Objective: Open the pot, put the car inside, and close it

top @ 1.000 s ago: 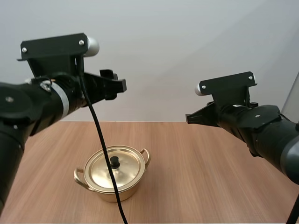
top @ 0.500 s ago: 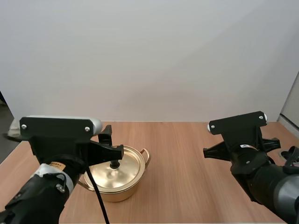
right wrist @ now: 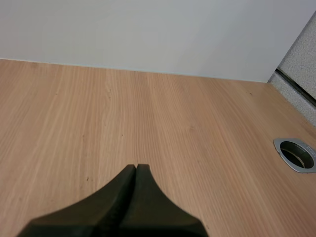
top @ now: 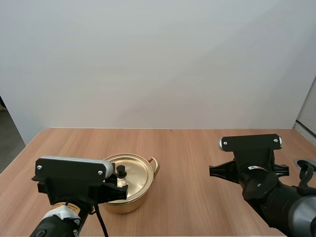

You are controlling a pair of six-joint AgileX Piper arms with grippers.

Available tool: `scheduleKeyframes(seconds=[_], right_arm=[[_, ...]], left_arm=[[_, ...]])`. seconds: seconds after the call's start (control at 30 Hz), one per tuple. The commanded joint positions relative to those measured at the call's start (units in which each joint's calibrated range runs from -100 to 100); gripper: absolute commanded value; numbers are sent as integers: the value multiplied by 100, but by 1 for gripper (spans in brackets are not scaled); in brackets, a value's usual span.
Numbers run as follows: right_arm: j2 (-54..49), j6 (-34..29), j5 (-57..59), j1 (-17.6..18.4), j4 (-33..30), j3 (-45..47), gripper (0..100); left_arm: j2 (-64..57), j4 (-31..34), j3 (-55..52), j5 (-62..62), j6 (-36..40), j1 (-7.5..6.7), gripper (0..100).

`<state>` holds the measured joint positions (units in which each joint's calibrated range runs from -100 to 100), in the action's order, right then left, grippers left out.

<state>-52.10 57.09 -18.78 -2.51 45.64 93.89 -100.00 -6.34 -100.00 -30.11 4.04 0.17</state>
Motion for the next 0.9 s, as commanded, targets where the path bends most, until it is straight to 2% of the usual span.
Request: scheduleKeyframes(seconds=[0.0, 0.13, 0.33, 0.43, 0.5, 0.57, 0.7, 0.77, 0.87], right_arm=[[-4, -4, 0, -5, -5, 0, 0], [-4, -4, -19, -5, -17, 0, 0], [-4, -257, -36, -5, -54, -19, 0], [-33, -248, -327, 64, -44, -28, 0], [-274, -22, -598, 147, -54, -28, 0], [-886, 255, -169, 97, -4, 15, 0], [-2859, 421, 501, 97, -40, 168, 0], [-3729, 610, 1366, 97, -40, 200, 0], [-4790, 692, 3248, 97, -33, 200, 0]], left_arm=[[0, 508, 0, 83, 748, 91, 100], [0, 634, 0, 83, 748, 248, 100], [0, 634, 0, 83, 748, 256, 100], [0, 634, 0, 83, 748, 256, 100], [0, 634, 0, 83, 748, 256, 100], [0, 634, 0, 83, 748, 256, 100], [0, 634, 0, 83, 748, 256, 100], [0, 634, 0, 83, 748, 256, 100], [0, 634, 0, 83, 748, 256, 100]])
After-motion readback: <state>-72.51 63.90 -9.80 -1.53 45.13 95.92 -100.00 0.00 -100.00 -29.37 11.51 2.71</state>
